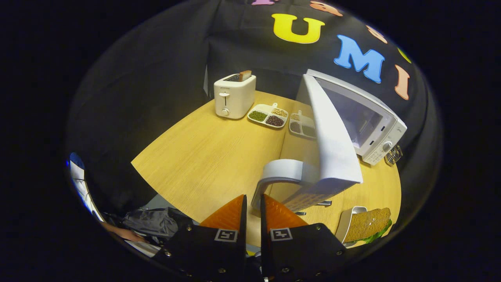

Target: Open the microwave, put the food inside, and close the microwave door.

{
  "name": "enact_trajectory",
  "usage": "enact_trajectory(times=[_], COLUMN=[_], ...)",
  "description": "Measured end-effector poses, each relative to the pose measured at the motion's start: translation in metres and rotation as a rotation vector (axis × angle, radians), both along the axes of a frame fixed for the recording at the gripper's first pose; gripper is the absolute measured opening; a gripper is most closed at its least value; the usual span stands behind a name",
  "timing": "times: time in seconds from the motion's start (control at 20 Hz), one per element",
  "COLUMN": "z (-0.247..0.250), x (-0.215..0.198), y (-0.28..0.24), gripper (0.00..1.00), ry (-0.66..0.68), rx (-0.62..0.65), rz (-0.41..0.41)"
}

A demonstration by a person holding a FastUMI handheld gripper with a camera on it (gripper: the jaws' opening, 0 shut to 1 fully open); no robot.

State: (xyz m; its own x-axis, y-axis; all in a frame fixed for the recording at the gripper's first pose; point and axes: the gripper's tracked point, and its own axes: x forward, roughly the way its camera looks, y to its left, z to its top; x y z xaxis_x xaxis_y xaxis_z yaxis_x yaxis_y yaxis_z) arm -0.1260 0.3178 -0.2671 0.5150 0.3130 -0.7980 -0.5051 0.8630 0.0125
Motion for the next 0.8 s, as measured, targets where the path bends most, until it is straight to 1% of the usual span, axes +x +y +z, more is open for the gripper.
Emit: enact_trajectory(times=[0.05,0.2,0.35,0.5,0.55,0.6,0.65,0.7,0.75,0.8], z=[0.001,0.011,0.050,0.095,0.111,0.125,0.139,0.148,0.158,0.168], x=[-0.001,-0.002,-0.007,-0.013,-0.015,-0.016,-0.017,-0.018,-0.019,-0.017], y=[0.010,0.034,0.057,0.069,0.071,0.070,0.068,0.066,0.062,0.056], gripper=[0.11,0.12,0.13,0.15,0.31,0.39,0.51,0.57,0.78,0.87], ry=[0.000,-0.030,-0.085,-0.149,-0.171,-0.195,-0.214,-0.235,-0.260,-0.292], rx=[0.028,0.100,0.263,0.394,0.432,0.463,0.490,0.512,0.525,0.530], rz=[0.024,0.112,0.204,0.272,0.292,0.310,0.330,0.342,0.351,0.354])
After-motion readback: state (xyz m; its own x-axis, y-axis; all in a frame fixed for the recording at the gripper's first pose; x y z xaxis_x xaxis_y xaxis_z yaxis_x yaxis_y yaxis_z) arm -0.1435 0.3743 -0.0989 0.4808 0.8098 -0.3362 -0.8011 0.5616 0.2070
